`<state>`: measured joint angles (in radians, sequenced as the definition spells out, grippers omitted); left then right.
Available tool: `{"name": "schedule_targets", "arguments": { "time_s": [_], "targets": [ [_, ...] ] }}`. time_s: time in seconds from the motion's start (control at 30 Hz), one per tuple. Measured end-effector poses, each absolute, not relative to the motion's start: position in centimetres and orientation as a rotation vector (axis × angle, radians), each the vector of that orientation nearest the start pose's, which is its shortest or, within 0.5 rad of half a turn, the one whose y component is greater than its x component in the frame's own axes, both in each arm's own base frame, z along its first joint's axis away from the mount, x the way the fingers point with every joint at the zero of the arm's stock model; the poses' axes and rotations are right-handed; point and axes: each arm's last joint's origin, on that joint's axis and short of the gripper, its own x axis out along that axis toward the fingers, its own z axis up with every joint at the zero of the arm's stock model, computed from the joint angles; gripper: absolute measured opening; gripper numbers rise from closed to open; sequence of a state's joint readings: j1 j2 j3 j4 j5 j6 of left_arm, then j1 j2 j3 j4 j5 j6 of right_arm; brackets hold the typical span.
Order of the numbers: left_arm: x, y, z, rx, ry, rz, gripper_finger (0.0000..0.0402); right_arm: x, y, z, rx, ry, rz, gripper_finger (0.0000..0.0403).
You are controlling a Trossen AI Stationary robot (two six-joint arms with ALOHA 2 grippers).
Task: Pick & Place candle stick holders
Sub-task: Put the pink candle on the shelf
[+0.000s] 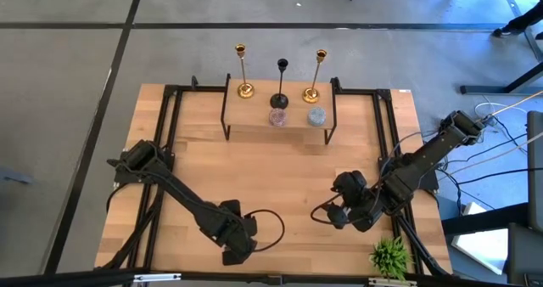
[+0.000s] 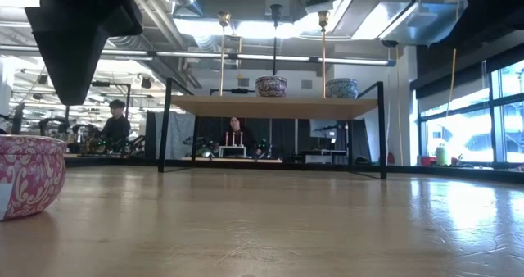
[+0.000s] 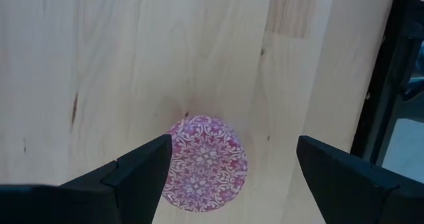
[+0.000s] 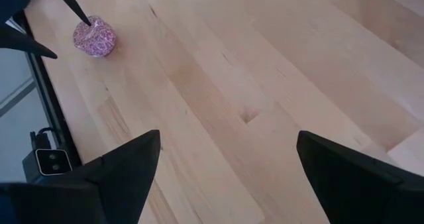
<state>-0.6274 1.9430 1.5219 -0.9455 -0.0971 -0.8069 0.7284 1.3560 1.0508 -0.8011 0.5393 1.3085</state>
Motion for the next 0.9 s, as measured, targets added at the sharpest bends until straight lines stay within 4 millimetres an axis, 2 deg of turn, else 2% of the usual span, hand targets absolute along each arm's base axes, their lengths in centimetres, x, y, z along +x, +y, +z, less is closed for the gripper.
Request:
{"name": "schedule_targets", "arguments": {
  "time_s": [0.37, 0.67, 0.9],
  "targets": [
    [30.9, -22.7, 21.0, -0.14, 1.301, 0.131, 0.0324, 20.1, 16.0, 26.2, 0.565, 0.807, -0.41, 0.0358],
    [30.1, -23.2, 20.7, -0.125, 1.302, 0.173, 0.0395, 20.1, 16.0, 26.2, 0.564, 0.806, -0.411, 0.0358],
    [29.7, -23.5, 20.6, -0.063, 1.277, 0.187, 0.0394, 20.2, 15.9, 26.2, 0.55, 0.799, -0.413, 0.0358]
  ]
}}
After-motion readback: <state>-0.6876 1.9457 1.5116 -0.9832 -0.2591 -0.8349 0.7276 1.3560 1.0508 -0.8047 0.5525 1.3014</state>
